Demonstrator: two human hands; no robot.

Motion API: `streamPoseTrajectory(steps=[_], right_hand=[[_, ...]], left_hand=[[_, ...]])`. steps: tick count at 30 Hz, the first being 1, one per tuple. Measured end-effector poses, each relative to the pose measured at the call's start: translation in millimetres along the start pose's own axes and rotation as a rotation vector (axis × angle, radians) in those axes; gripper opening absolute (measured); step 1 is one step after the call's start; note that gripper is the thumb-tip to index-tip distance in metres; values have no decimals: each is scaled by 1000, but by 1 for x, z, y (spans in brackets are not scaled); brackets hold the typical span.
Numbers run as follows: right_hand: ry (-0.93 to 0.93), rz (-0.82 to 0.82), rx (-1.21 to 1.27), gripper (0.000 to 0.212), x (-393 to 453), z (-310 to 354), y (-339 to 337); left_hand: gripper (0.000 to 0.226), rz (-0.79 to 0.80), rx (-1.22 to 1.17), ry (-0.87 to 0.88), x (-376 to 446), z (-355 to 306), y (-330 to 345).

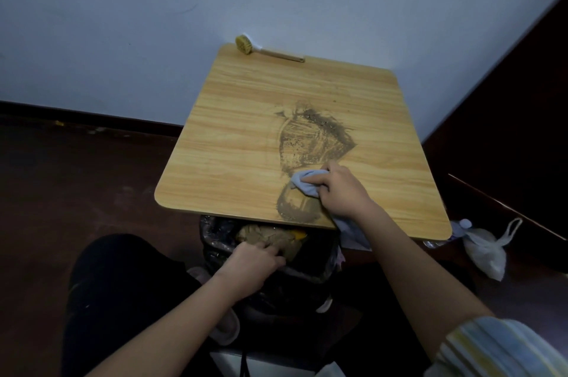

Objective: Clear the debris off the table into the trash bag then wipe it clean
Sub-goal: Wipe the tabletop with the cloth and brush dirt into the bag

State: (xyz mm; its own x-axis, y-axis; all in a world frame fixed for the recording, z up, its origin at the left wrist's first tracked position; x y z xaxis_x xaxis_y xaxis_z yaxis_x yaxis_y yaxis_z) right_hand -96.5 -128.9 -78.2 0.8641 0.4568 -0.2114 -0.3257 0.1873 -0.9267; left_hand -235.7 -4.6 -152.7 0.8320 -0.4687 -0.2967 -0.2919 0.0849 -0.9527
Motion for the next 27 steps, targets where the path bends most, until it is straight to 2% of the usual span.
streamPoseTrajectory(steps=[5, 19, 27], right_hand=[[21, 56, 29, 42, 1, -7, 9], [-121, 109, 41, 42, -17, 7, 26], [-119, 129, 57, 40, -19, 9, 28]], left_hand=[[38, 6, 25, 14, 2, -1, -3], [37, -7, 5, -1, 6, 0, -1], [39, 0, 18, -8, 8, 0, 2]])
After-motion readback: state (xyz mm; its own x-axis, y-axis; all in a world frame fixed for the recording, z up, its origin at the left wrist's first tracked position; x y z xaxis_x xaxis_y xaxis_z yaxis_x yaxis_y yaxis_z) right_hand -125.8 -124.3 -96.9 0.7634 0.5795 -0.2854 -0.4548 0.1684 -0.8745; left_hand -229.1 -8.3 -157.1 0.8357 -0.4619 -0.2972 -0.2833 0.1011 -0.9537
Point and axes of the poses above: each hand's wrist, its own x-axis towards the middle knuckle, its own y-axis out of the palm, z = x × y, the point moved 5 cm from there along x, towards the middle knuckle, and after that the axes turned 1 degree about y, right-handed, at the moved point
